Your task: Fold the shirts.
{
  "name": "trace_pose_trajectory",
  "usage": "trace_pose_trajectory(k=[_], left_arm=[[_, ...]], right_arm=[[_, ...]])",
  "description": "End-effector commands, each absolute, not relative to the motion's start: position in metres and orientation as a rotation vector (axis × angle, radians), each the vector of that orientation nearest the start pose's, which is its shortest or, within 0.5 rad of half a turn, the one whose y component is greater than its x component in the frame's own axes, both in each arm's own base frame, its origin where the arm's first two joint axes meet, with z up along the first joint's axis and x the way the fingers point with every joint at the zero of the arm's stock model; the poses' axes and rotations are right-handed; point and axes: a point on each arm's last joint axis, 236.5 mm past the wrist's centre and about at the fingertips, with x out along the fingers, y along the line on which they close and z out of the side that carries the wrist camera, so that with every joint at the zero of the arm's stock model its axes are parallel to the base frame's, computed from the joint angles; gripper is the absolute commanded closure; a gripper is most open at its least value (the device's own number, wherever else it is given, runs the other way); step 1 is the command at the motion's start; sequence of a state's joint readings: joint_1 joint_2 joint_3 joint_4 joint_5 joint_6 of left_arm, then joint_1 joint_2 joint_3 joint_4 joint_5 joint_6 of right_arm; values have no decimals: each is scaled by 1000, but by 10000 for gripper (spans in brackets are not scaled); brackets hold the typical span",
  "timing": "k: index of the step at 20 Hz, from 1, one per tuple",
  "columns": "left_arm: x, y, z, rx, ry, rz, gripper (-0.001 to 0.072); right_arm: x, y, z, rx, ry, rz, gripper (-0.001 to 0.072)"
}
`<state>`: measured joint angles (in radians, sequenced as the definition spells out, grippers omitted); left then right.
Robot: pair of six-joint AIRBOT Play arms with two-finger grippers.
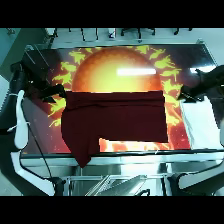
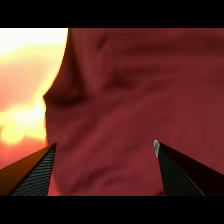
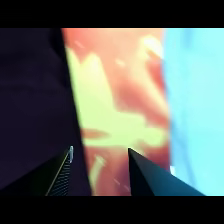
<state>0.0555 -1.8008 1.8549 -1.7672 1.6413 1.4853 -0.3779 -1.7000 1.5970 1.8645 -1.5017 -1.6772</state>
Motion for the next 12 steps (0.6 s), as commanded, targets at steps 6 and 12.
trace_pose_trajectory(k=[6, 12], left_arm=[[261, -43, -36, -387, 1636, 2, -1], [168, -51, -79, -552, 1663, 49, -1]], right_arm=[[301, -81, -53, 819, 1302, -25, 299], [292, -32, -75, 878, 1377, 99, 204]])
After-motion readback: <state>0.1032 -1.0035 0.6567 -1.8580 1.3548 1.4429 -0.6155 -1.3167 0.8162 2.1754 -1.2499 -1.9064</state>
